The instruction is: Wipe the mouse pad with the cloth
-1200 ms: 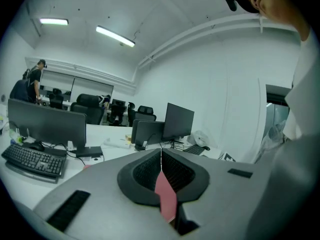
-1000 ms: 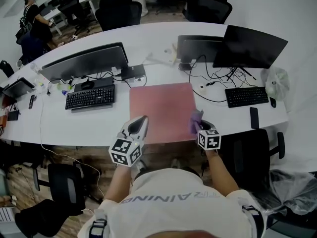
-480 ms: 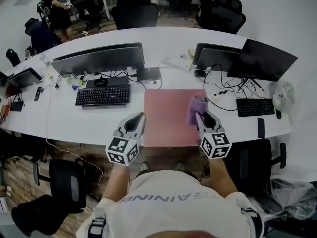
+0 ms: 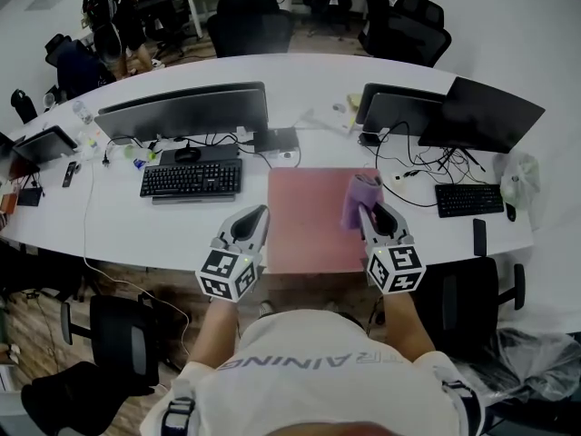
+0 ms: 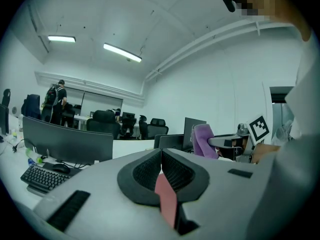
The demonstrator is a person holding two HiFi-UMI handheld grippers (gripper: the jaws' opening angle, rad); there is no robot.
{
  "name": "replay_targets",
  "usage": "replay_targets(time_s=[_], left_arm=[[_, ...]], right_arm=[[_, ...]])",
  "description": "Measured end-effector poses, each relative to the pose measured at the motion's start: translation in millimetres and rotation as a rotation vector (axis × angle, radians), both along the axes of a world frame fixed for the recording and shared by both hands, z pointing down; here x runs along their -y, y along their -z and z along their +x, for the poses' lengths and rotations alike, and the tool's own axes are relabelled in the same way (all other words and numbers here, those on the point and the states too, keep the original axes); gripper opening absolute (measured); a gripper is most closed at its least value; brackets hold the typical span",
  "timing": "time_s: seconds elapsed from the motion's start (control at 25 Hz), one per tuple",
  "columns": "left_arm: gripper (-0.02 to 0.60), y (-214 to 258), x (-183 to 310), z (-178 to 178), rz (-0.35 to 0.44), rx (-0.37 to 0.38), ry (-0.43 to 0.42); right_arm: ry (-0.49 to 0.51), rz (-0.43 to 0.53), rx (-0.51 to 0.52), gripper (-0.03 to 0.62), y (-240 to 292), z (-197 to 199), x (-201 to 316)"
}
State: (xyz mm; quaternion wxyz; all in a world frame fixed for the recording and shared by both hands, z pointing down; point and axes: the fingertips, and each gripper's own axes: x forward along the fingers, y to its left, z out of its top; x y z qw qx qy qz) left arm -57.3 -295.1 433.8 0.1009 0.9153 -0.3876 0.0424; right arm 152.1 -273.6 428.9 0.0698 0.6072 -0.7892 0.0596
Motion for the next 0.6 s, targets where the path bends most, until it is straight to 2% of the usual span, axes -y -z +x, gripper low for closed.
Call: replay_targets(time_s=[0.6], left_arm=[[0.032,-1.3,8.0,7.5,-0.009,-0.004,-0.002]], right_arm=[[0.011,-0.028,-0.004,0.094,-6.1,3.8,10.5]])
